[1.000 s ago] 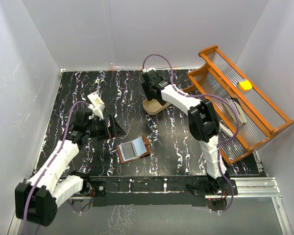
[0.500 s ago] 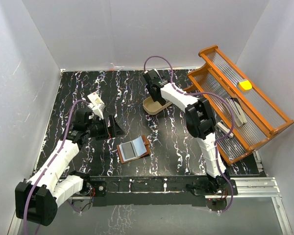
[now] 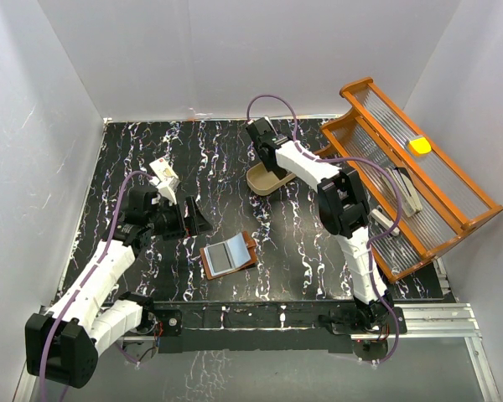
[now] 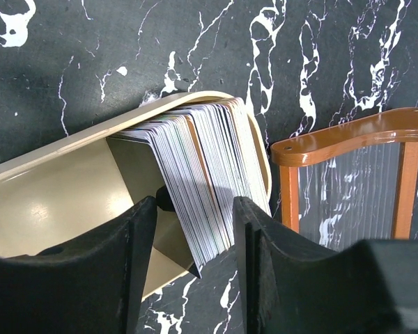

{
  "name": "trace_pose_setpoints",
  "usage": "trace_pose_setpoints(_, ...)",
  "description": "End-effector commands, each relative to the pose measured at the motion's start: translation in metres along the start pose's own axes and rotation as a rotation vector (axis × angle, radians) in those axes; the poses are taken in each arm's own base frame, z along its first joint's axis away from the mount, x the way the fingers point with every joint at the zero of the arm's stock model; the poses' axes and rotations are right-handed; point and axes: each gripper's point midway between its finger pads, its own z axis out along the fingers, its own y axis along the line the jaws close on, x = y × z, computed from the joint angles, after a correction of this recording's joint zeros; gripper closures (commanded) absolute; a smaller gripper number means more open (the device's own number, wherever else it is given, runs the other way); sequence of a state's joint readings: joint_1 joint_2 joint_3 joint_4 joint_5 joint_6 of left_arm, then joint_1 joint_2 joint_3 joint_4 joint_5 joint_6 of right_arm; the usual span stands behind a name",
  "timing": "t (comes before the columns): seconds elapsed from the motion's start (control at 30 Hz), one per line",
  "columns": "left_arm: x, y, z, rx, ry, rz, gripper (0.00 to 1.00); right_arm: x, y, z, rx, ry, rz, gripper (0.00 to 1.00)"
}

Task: Put the credit cards into the card holder
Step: Pick up the credit card from the storage box.

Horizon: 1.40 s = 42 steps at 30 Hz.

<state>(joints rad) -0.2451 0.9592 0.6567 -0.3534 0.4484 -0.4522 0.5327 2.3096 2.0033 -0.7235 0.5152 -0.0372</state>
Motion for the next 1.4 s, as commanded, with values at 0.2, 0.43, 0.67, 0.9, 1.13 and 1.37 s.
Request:
trace_pose_setpoints(0.2, -0.010, -0.007, -0.007, 0.006, -0.025, 0.023, 0.01, -0.032, -0.019, -0.012, 0.036, -0.081, 0.037, 0.66)
trace_pose_setpoints(0.43, -0.010, -0.007, -0.007, 0.008, -0.020, 0.021, 0.01, -0.036, -0.018, -0.014, 0.025, -0.085, 0.038, 0.81)
trace_pose_setpoints(0.67, -0.008, -0.005, -0.006, -0.002, -0.014, 0.013, 0.01, -0.039, -0.008, -0.029, -0.064, -0.079, 0.071, 0.92)
trace_pose_setpoints(0.9, -0.009, 0.004, -0.006, -0.060, -0.014, -0.005, 0.01, -0.034, 0.009, -0.057, -0.188, -0.085, 0.104, 1.00)
trace_pose_setpoints(1.13, -0.011, 0.004, -0.009, -0.061, -0.043, -0.003, 0.05, -0.026, 0.019, -0.101, -0.269, -0.114, 0.155, 1.00)
trace_pose_setpoints(1.37, -0.016, -0.009, -0.015, -0.021, -0.067, -0.033, 0.13, -0.012, 0.036, -0.154, -0.383, -0.171, 0.177, 1.00)
